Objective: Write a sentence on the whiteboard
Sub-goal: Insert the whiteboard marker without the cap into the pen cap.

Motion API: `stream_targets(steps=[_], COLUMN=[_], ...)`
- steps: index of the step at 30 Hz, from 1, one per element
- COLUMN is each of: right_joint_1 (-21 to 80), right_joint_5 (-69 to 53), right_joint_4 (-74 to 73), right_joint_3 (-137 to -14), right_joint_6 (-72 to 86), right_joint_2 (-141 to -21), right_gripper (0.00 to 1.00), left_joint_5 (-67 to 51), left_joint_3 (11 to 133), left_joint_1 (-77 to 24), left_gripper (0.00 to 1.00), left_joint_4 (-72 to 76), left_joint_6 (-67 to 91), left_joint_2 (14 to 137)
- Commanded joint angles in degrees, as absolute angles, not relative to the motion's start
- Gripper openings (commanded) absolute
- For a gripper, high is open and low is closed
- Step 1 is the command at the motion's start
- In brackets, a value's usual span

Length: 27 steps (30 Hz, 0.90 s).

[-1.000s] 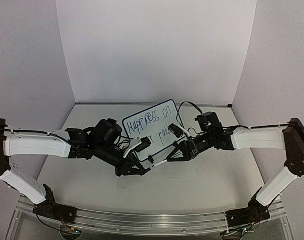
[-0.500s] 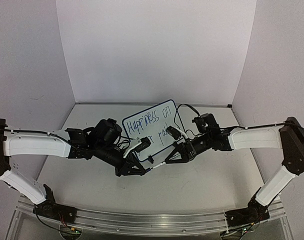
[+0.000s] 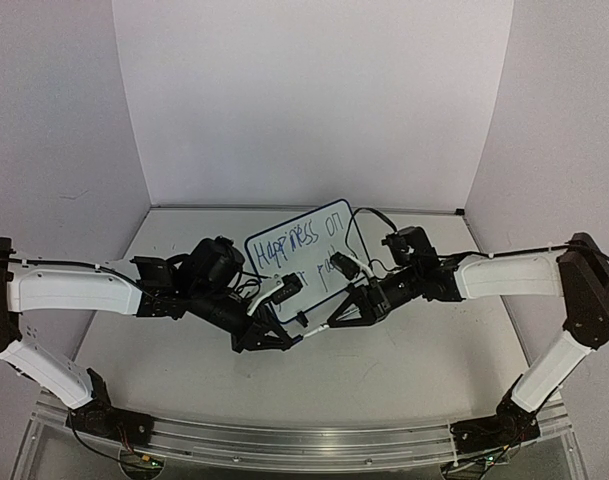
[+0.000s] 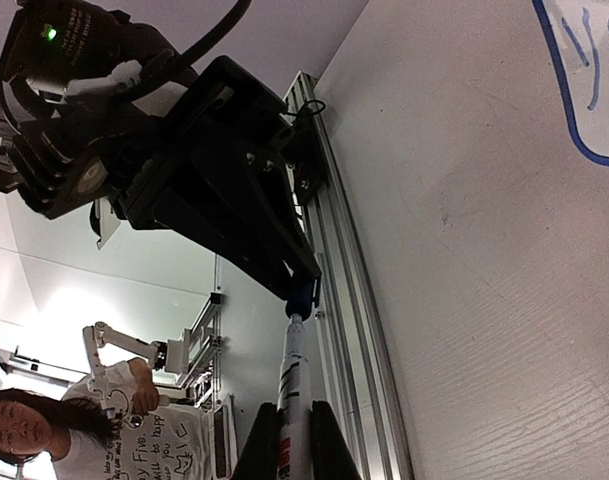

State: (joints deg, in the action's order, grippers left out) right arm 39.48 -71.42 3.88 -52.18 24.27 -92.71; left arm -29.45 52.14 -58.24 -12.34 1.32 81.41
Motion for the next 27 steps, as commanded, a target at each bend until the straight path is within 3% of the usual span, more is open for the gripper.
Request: stream_targets(steps=[1,27], right_joint_1=[40.0,43.2], right_joint_5=[-71.5,-70.1], right_joint_4=[5.8,5.8], right_joint_3=[-54.1,-55.6], right_joint_6=[24.0,23.5], right_joint_2=[-93.2,-94.7], right_gripper=[0.0,0.0], left_joint_5=[-30.1,-30.7], left_joint_3=[54.1,58.6], left_joint_1=[-58.5,-58.5], left_gripper=[0.0,0.0], left_joint_4=[-9.6,-6.4], left_joint_6=[1.0,0.5], left_joint_2=[80.8,84.0])
